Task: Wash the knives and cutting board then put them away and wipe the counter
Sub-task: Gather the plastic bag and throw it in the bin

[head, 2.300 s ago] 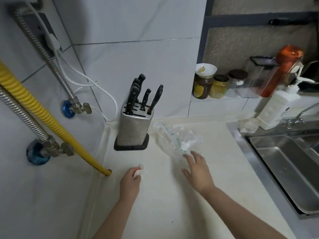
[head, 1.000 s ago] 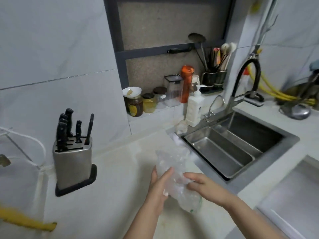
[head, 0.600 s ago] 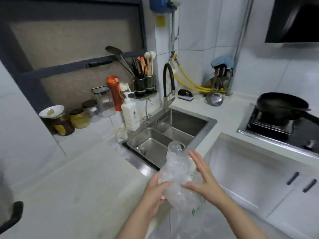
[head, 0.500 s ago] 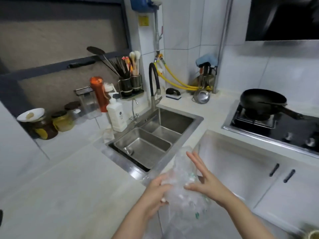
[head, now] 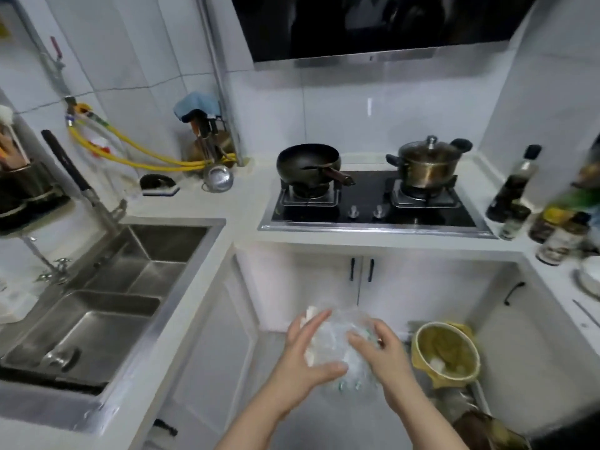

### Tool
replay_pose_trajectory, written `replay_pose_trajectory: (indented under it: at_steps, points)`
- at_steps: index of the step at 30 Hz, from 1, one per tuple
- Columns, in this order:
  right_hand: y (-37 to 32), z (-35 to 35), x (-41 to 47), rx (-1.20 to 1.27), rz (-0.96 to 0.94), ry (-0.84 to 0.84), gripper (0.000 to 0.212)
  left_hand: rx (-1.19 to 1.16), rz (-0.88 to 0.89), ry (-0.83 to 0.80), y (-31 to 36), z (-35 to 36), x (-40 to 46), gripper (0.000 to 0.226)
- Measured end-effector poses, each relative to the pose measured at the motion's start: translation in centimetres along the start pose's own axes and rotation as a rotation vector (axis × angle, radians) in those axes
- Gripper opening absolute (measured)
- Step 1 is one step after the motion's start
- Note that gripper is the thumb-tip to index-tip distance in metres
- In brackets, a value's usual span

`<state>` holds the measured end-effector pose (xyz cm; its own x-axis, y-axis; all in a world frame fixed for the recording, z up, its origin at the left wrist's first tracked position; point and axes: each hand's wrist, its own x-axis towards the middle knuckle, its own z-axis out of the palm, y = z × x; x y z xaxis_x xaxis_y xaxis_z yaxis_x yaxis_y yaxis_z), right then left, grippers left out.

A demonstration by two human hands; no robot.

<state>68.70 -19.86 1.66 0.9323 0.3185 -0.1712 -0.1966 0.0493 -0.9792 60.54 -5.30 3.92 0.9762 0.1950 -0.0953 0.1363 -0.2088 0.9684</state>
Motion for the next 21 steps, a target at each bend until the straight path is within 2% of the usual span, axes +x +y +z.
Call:
replay_pose_trajectory:
  at_steps: [2,5,6,8,11,14,17,18,20,21]
  points:
    - [0.7,-2.2,0.4,-0.014,0.035,0.035,0.019,0.09,0.021,0.01,-0.4,2.0,2.4,0.06]
    - [1.4,-5.7,0.5,0.02,0.112,-0.119,0.074,0.061,-0.031,0.017,-0.8,4.6,6.6,0.047]
    - [1.8,-6.7,0.8,0.043,0.139,-0.156,0.083,0.033,-0.06,0.002,-1.1,5.4,8.1,0.046]
    - [2.3,-8.5,1.7,0.048,0.143,-0.077,0.075,-0.047,-0.132,-0.068,-1.7,7.3,11.3,0.045]
    - [3.1,-10.9,4.3,0.048,0.173,0.286,0.039,-0.266,-0.309,-0.249,-2.7,9.9,15.9,0.053]
    - [3.6,-13.8,7.2,0.129,0.254,0.534,0.024,-0.395,-0.501,-0.299,-4.3,11.8,21.7,0.057]
    - [4.8,-16.9,10.1,0.107,0.321,0.705,0.019,-0.202,-0.558,-0.339,-6.9,14.3,26.9,0.059]
    - [5.6,-17.9,11.1,0.082,0.342,0.732,0.026,-0.115,-0.549,-0.367,-7.6,15.3,28.3,0.057]
    - [7.6,-19.7,12.8,0.044,0.398,0.754,0.041,-0.01,-0.512,-0.404,-8.8,17.3,30.7,0.044]
    - [8.5,-20.5,13.5,0.024,0.425,0.772,0.04,0.008,-0.497,-0.414,-9.1,18.2,31.8,0.035]
